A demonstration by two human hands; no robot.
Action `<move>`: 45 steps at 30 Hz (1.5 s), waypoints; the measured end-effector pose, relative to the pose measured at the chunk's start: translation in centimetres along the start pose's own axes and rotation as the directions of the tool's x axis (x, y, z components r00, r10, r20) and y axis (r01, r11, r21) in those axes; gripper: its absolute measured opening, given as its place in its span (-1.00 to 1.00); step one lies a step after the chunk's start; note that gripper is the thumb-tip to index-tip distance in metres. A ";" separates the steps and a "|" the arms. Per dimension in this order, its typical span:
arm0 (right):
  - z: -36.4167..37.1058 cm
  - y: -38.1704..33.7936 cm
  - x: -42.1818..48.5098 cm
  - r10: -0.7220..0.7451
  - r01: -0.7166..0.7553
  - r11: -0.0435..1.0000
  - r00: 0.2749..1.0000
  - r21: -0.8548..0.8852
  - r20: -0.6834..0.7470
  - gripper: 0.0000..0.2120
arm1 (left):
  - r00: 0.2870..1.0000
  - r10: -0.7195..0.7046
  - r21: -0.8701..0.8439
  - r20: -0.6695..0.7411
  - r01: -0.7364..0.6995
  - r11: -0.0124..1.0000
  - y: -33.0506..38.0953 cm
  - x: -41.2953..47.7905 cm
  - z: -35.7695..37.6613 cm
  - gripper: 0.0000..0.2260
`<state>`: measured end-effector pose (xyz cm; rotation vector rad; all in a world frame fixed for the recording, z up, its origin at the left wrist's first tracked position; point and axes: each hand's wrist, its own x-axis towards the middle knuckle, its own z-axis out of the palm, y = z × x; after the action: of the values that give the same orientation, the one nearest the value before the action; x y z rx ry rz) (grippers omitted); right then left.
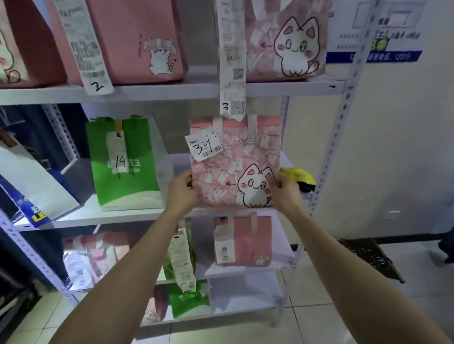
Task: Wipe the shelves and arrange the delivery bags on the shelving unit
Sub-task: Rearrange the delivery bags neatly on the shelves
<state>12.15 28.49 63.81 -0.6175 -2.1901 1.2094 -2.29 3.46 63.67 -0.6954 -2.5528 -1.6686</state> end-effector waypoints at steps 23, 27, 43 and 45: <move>4.8 7.8 5.6 0.170 -0.180 0.982 0.974 0.054 0.152 -0.74 | 0.990 -0.139 -0.037 0.013 0.139 0.990 -6.7 4.8 4.6 -0.65; 4.1 7.4 5.1 0.165 -0.164 0.986 0.974 -0.016 0.154 -0.65 | 0.992 -0.122 -0.051 0.014 0.123 0.991 -6.1 4.2 4.6 -0.62; 7.3 1.0 -2.1 -0.157 0.159 0.987 0.973 0.000 -0.170 -0.77 | 0.988 -0.132 -0.008 -0.084 0.132 0.991 -9.3 -2.7 -3.8 -0.55; 10.0 -0.7 -3.0 -0.195 0.195 0.981 0.981 0.020 0.002 -0.81 | 0.985 -0.141 0.009 -0.095 0.142 0.990 -9.9 -3.9 -6.2 -0.57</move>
<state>7.67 20.23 59.25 -0.3816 -2.1822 1.1282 -3.88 -6.62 56.81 -0.4320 -2.6007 -1.6743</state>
